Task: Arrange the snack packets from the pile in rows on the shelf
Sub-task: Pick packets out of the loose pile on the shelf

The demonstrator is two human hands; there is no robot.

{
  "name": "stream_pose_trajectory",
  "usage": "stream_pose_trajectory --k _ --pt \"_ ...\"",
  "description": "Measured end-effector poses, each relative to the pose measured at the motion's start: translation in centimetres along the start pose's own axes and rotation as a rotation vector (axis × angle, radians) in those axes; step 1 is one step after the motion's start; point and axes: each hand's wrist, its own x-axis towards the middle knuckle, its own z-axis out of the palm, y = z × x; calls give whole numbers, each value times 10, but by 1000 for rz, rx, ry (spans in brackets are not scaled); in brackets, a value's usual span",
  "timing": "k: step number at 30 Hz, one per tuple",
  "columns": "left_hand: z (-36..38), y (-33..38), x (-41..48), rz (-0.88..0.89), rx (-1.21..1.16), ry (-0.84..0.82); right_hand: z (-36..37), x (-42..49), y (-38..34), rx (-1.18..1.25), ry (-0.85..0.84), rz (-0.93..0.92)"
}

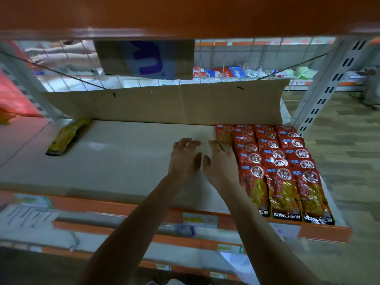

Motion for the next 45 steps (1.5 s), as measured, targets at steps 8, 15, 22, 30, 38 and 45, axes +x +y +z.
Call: stream_pose_trajectory --k 8,15,22,30,38,45 --pt "-57 -77 -42 -121 -20 79 55 -10 -80 0 -97 -109" --pt "-116 -164 -83 -233 -4 125 111 -23 -179 42 -123 -155" --pt "-165 -259 -119 -294 17 168 169 -34 -274 80 -117 -173" --pt "-210 -354 -155 -397 76 260 224 -45 -367 125 -166 -280" --pt "-240 -433 -162 -517 67 328 279 -29 -438 96 -222 -334" --pt "-270 -518 -142 -602 96 272 337 7 -516 225 -282 -325"
